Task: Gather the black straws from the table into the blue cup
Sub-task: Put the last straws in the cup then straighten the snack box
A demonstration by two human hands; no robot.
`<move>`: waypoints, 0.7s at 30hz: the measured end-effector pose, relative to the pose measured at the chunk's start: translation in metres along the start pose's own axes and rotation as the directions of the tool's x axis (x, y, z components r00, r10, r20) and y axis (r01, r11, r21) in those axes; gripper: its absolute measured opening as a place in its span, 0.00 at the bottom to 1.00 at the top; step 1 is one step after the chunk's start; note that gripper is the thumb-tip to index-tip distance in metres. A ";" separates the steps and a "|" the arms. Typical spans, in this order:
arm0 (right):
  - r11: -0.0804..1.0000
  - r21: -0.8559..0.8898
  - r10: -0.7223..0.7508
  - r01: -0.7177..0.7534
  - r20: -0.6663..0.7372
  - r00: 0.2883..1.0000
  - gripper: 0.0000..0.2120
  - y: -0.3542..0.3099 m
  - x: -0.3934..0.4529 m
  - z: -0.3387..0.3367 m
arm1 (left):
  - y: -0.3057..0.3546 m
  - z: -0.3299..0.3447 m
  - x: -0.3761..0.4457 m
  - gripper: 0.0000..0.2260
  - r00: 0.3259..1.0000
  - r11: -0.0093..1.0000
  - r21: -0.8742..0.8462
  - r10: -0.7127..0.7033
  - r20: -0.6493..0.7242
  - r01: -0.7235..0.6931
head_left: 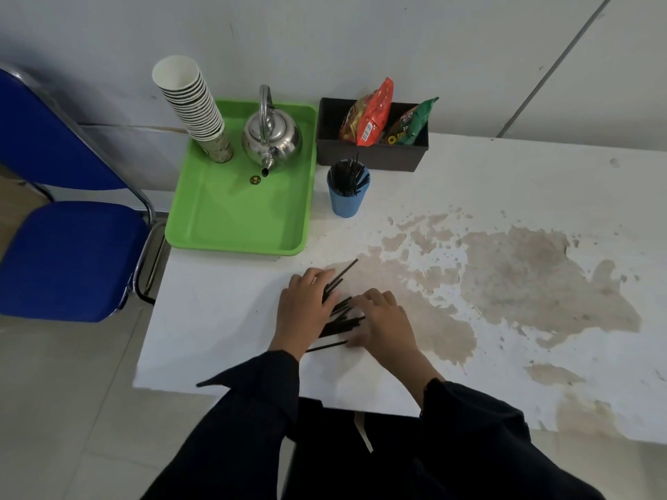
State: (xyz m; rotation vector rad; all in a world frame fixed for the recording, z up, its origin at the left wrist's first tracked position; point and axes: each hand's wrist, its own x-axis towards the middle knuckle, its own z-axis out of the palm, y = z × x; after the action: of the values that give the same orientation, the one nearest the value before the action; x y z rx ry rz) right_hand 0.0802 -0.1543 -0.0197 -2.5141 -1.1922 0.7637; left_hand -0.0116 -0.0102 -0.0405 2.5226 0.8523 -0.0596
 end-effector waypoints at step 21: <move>0.727 0.626 0.441 -0.282 -0.111 0.891 0.13 -0.008 -0.001 0.014 | -0.018 -0.005 -0.038 0.33 0.992 0.986 -0.133 -0.085 0.088 0.096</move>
State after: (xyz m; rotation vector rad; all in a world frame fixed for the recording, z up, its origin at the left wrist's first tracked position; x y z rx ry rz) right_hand 0.0664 -0.1502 -0.0277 -2.2107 -0.2776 0.7257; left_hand -0.0533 -0.0172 -0.0362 2.3365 0.9061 -0.1295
